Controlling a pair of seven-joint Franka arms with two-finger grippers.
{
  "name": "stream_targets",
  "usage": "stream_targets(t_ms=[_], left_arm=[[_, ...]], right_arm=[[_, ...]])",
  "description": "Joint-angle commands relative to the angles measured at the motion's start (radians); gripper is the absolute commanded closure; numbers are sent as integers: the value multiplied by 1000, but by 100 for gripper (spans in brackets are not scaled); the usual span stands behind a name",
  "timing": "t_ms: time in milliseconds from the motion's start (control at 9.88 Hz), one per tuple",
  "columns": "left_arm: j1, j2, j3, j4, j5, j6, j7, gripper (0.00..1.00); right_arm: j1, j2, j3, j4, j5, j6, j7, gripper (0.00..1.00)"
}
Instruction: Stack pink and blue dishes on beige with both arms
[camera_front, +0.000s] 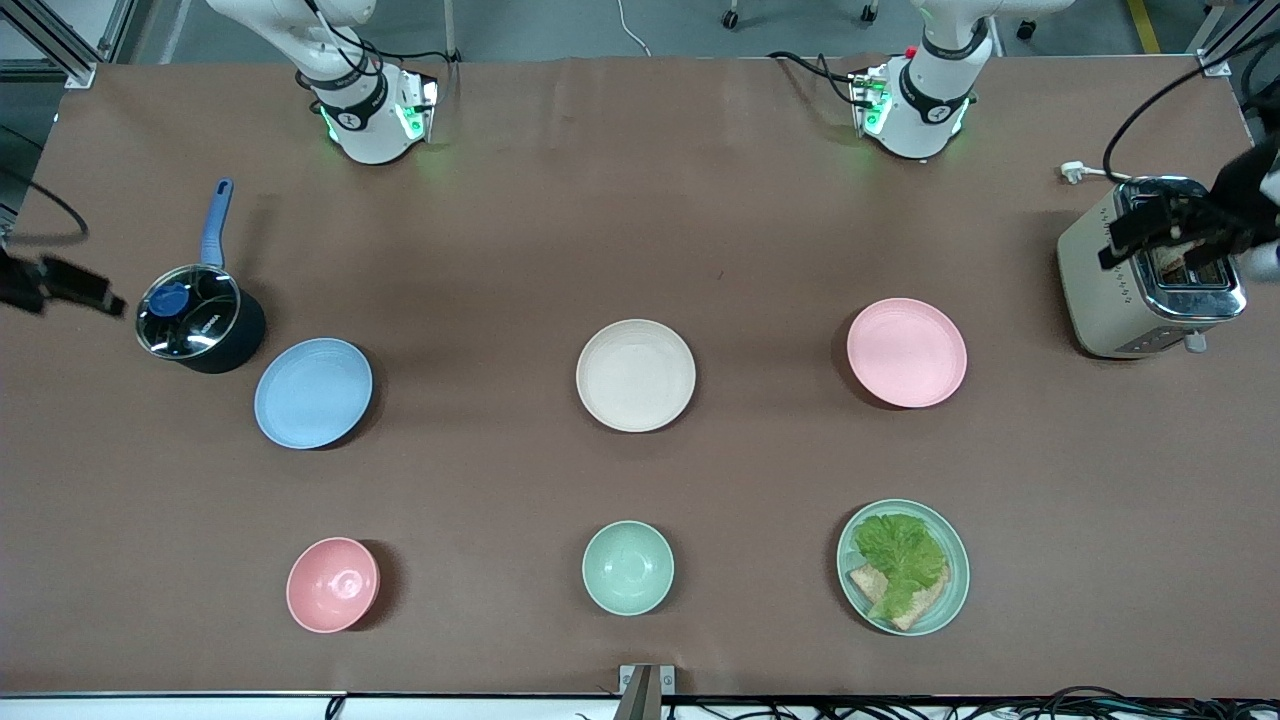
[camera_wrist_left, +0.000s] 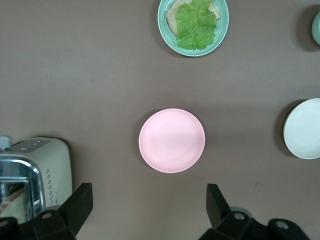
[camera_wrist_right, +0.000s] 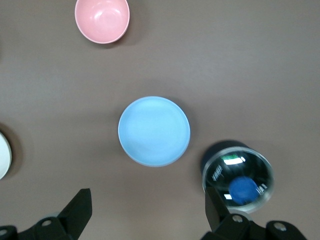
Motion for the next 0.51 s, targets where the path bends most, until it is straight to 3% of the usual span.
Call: stream_targets(t_ms=[0,405], left_arm=[[-8,26,33,-194,-46,152,101,0],[1,155,36,-394,-164,436,242,0]], right_arm=[[-20,93,-22,-89,84,121,-98,0],[-38,296,-148,-197,377,282,-590,0]])
